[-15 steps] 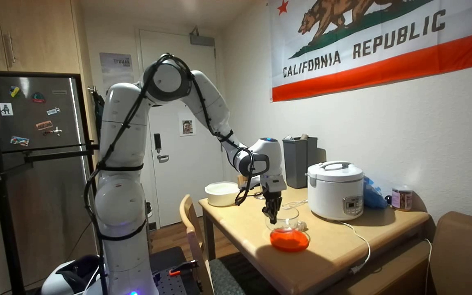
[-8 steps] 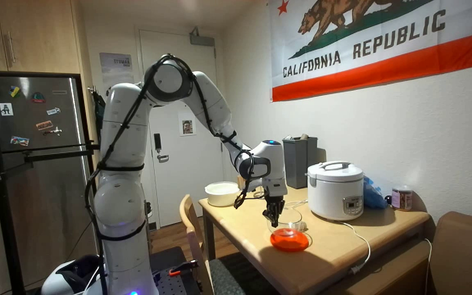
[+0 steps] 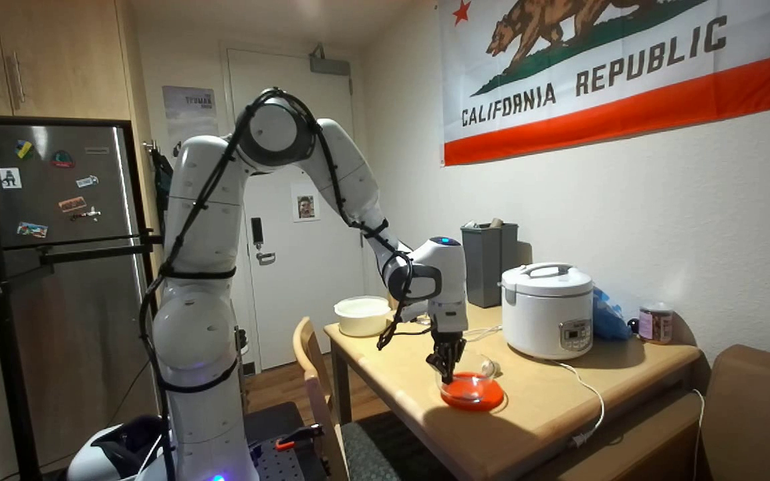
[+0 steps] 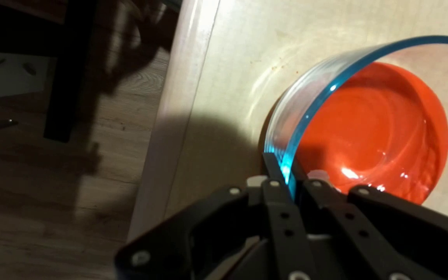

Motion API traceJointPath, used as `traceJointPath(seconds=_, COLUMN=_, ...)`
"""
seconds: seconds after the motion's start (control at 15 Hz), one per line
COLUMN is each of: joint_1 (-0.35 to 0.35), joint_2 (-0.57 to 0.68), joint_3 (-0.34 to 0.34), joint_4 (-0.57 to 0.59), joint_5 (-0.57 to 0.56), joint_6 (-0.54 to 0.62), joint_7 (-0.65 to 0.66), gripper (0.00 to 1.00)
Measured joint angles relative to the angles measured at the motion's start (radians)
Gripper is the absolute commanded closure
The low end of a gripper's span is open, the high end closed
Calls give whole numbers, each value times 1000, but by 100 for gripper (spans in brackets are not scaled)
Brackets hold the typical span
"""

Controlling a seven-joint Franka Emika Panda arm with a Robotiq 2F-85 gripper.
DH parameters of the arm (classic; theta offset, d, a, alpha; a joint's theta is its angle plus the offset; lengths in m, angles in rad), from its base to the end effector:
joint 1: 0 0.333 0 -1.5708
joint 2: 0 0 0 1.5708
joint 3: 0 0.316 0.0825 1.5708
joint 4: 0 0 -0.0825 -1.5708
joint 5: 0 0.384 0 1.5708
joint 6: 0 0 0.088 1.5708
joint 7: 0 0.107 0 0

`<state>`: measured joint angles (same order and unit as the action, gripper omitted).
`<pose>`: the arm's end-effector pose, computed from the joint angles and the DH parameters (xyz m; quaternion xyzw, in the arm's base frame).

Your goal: Put the glass bowl on the orange lid

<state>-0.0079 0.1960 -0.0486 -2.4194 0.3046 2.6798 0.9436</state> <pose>0.4988 -0.0380 0.2346 -0.8035 0.5905 -0.0005 0.0747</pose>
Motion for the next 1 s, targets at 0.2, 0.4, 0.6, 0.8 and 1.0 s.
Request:
traceJointPath(seconds=0.2, joint_1=0, joint_2=0, joint_3=-3, joint_4=-4, joint_5=0, joint_6=7, joint_7=0, gripper=94)
traceJointPath(seconds=0.4, joint_1=0, joint_2=0, joint_3=-2, joint_4=-4, joint_5=0, joint_6=10, joint_7=0, gripper=87)
traceJointPath(seconds=0.6, joint_1=1, joint_2=0, joint_3=0, joint_4=-3, joint_5=1, joint_6=17, joint_7=0, gripper=53)
traceJointPath(seconds=0.8, joint_1=2, joint_2=-5, joint_3=2, joint_4=-2, joint_5=1, joint_6=22, joint_7=0, gripper=31)
traceJointPath(seconds=1.0, joint_1=4, joint_2=-26, joint_3=6, joint_4=-3, joint_5=2, joint_6=23, joint_7=0, gripper=10)
